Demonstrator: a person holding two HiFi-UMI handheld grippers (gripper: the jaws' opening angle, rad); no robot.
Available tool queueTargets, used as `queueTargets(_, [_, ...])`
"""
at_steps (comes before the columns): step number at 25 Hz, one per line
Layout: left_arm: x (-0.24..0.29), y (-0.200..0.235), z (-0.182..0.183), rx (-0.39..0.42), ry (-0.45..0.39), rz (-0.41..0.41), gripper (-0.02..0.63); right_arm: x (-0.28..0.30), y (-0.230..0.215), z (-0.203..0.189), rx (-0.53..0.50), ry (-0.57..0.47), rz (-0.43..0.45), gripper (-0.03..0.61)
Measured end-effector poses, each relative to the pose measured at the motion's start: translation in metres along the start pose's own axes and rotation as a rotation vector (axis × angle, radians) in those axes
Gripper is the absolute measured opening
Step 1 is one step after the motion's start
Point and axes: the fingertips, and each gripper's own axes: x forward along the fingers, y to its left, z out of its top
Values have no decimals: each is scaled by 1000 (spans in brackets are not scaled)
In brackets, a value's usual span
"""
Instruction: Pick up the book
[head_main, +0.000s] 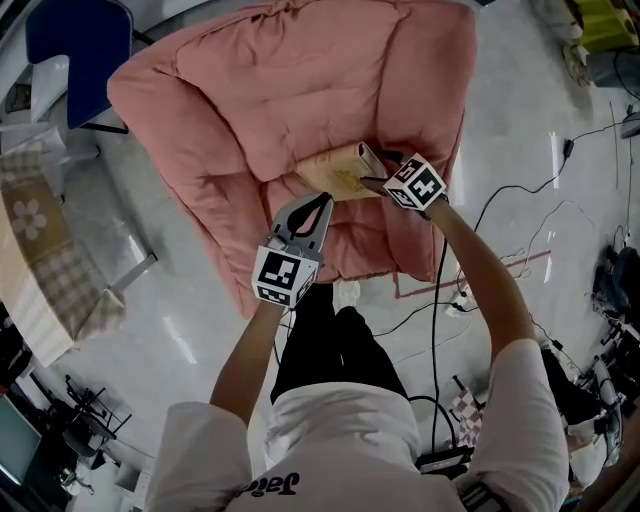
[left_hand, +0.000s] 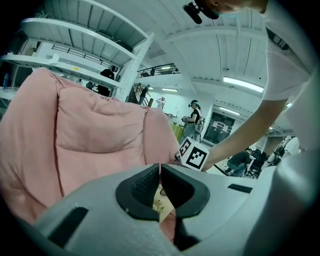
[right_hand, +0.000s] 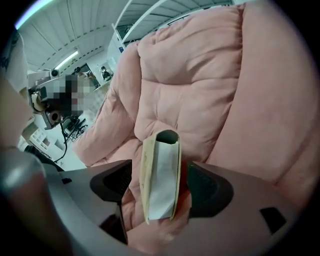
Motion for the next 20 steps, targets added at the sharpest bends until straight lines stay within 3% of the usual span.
queueTargets(8, [3, 14, -20, -21, 14, 2, 17, 37, -2, -13, -55, 118, 67, 330])
queueTargets(14, [2, 26, -30, -32, 38, 25, 17, 59, 17, -5, -50, 106, 167, 328])
queueTargets(20, [-7, 44, -41, -44, 40, 50, 17, 96, 34, 0, -60, 87, 176, 328])
